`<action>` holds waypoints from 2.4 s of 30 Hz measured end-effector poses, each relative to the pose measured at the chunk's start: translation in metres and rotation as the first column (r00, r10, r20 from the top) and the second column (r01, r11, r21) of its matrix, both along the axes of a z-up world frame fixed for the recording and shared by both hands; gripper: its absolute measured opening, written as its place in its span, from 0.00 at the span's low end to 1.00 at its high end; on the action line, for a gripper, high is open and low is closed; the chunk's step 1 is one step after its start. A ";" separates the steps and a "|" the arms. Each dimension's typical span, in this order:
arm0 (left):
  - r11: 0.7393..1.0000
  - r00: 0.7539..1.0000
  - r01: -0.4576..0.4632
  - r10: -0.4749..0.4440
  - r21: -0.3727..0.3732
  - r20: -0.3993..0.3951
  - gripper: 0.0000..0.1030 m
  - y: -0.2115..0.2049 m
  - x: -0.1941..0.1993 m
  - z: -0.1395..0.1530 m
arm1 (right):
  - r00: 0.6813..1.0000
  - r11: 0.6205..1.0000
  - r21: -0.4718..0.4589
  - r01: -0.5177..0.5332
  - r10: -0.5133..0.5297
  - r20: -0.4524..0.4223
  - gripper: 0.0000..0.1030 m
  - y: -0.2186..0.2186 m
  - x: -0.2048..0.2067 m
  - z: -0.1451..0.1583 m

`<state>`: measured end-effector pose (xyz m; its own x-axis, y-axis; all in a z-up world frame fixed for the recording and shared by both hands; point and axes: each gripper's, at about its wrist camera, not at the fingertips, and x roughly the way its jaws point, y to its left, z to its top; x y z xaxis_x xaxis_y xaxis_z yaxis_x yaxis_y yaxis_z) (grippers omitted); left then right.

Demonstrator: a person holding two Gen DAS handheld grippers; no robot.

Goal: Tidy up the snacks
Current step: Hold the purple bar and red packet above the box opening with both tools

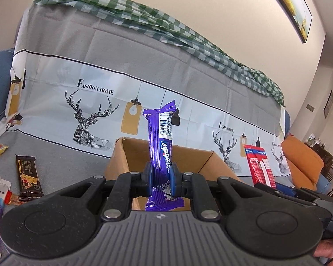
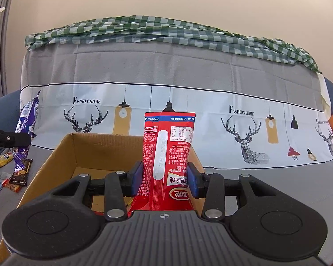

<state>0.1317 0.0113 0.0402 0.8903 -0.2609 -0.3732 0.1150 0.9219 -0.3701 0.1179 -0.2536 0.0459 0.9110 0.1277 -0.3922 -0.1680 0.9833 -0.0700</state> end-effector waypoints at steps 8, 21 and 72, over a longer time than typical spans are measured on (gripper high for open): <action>1.000 1.000 0.016 -0.016 0.001 0.010 0.15 -0.003 -0.002 0.002 | 1.000 1.000 -0.004 0.000 0.000 -0.004 0.42 0.000 0.000 0.000; 1.000 0.999 0.027 -0.027 0.001 0.030 0.15 -0.006 -0.004 0.004 | 1.000 1.000 -0.003 0.000 0.000 -0.004 0.42 -0.001 0.000 -0.001; 0.999 0.997 0.050 -0.051 0.016 0.051 0.15 -0.015 -0.008 0.006 | 1.000 1.000 -0.011 -0.004 0.004 -0.012 0.42 0.002 0.000 0.001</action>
<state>0.1238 -0.0038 0.0464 0.8941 -0.3010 -0.3317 0.1803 0.9197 -0.3487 0.1184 -0.2513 0.0464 0.9057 0.1267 -0.4044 -0.1726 0.9818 -0.0787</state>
